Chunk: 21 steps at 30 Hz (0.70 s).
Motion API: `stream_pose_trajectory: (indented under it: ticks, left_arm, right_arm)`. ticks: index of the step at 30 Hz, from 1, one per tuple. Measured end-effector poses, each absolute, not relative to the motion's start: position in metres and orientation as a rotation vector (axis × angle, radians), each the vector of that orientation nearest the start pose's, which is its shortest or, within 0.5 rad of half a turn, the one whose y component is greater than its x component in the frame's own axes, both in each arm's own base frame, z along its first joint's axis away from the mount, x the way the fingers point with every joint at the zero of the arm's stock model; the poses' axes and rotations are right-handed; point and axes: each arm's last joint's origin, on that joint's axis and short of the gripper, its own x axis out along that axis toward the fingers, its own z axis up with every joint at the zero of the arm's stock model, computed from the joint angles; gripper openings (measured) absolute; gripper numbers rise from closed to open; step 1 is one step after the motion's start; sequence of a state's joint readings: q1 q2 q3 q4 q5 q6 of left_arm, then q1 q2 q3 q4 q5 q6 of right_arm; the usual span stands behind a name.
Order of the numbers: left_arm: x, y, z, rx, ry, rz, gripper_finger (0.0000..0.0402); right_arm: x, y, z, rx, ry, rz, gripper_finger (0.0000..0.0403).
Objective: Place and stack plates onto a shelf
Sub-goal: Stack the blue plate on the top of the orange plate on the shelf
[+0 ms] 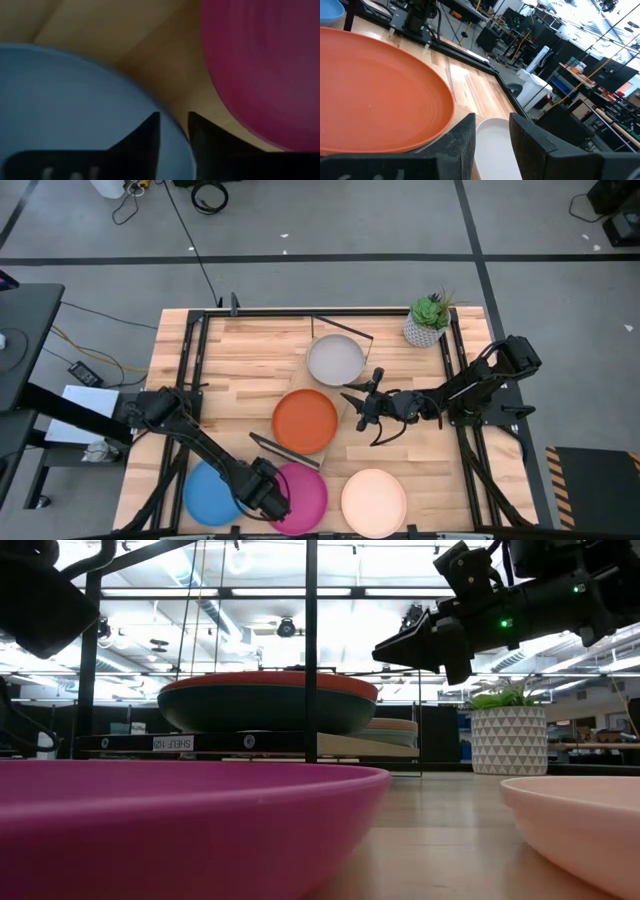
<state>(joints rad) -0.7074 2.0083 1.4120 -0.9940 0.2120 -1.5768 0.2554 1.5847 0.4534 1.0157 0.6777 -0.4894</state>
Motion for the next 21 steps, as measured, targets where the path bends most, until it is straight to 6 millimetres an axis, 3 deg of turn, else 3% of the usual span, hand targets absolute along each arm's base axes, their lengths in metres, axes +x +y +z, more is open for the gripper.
stream_pose_trajectory:
  ticks: [5,10,15,21]
  left_arm:
    - [0.273,-0.244,0.159,-0.759,1.716,0.618,0.0016]
    - [0.274,-0.245,0.17,-0.807,1.797,0.529,0.0014]
    - [0.279,-0.246,0.21,-0.888,1.82,0.316,0.0014]
    - [0.279,-0.249,0.282,-0.932,1.684,0.017,0.0014]
  right_arm:
    - [0.268,0.051,0.161,-0.534,0.205,-0.389,0.0125]
    - [0.268,0.051,0.161,-0.534,0.206,-0.389,0.0125]
    - [0.268,0.051,0.161,-0.534,0.205,-0.389,0.0125]
    - [0.268,0.051,0.161,-0.533,0.204,-0.385,0.0125]
